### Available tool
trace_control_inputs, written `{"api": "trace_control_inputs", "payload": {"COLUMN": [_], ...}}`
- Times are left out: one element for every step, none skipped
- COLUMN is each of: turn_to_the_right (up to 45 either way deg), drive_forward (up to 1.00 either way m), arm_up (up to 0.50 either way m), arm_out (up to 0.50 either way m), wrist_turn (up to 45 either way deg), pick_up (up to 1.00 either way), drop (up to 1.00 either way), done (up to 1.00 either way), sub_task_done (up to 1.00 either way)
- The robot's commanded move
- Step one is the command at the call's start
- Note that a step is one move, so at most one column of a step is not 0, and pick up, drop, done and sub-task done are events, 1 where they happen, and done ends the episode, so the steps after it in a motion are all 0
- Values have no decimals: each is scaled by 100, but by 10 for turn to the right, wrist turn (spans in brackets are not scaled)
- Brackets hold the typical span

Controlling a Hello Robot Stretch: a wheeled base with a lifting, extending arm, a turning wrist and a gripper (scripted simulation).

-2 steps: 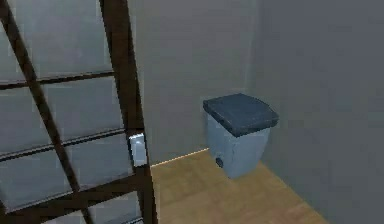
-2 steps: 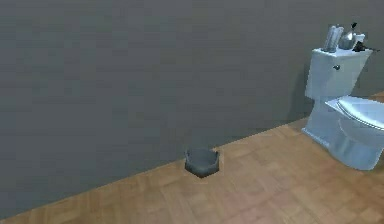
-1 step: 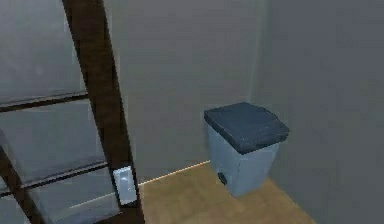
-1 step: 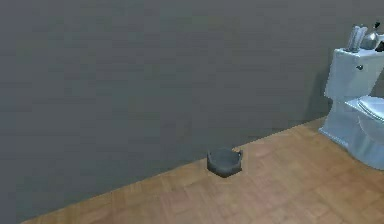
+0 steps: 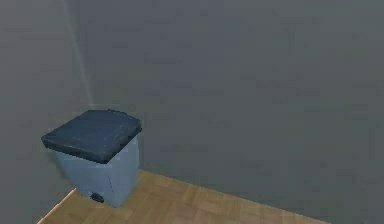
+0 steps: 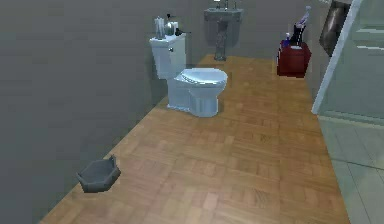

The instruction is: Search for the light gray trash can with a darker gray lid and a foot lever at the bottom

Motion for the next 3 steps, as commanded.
{"api": "trace_control_inputs", "payload": {"turn_to_the_right": [60,0,-450], "drive_forward": [0,40,0], "arm_up": [0,0,0], "arm_out": [0,0,0], "wrist_turn": [0,0,0], "pick_up": [0,0,0], "drop": [0,0,0], "done": [0,0,0], "sub_task_done": [0,0,0]}}
